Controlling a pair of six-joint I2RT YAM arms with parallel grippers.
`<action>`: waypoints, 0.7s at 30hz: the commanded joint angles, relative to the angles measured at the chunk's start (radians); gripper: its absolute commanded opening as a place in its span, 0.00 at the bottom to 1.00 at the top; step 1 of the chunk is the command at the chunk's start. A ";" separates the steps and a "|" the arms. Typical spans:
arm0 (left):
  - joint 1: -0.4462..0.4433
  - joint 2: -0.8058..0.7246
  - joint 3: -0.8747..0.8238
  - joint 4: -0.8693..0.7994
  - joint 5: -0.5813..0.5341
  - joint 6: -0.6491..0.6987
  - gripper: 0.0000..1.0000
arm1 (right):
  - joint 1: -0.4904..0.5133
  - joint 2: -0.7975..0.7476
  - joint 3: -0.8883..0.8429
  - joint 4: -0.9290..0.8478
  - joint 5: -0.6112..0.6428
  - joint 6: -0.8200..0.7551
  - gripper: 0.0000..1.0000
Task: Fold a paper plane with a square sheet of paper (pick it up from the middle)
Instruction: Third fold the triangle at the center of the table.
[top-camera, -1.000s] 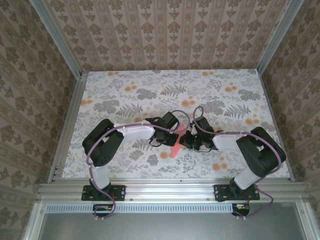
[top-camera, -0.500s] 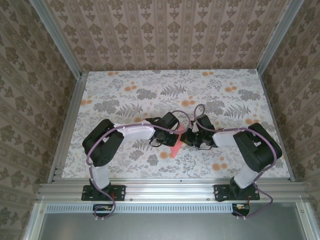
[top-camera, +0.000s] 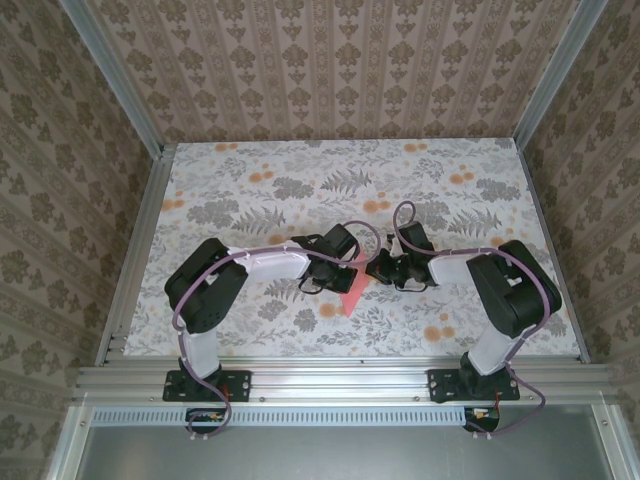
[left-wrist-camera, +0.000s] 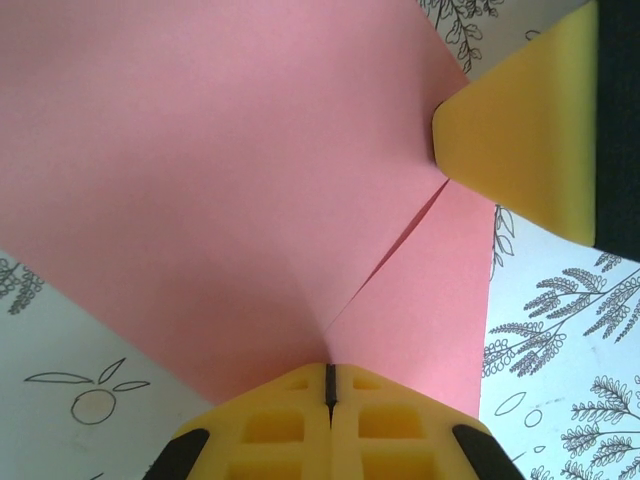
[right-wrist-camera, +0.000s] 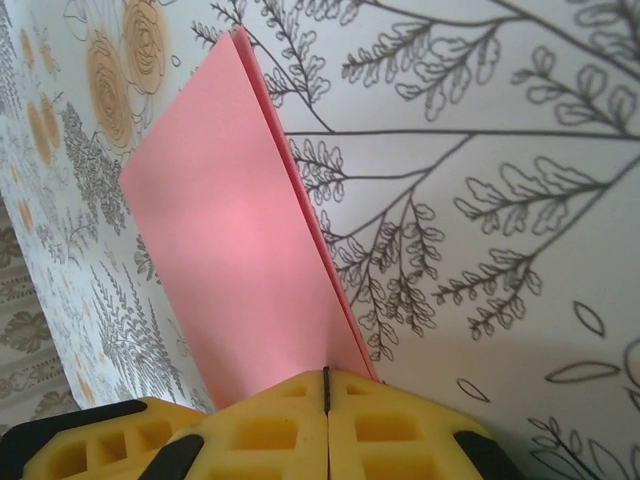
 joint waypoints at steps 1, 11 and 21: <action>-0.004 0.008 0.012 -0.035 -0.001 0.024 0.02 | -0.010 0.022 -0.026 -0.005 -0.004 0.000 0.08; -0.006 0.008 0.009 -0.035 -0.001 0.026 0.02 | -0.037 -0.052 0.060 -0.120 -0.006 -0.059 0.08; -0.008 0.004 0.020 -0.046 -0.003 0.029 0.02 | -0.041 0.035 0.006 -0.023 -0.013 -0.020 0.08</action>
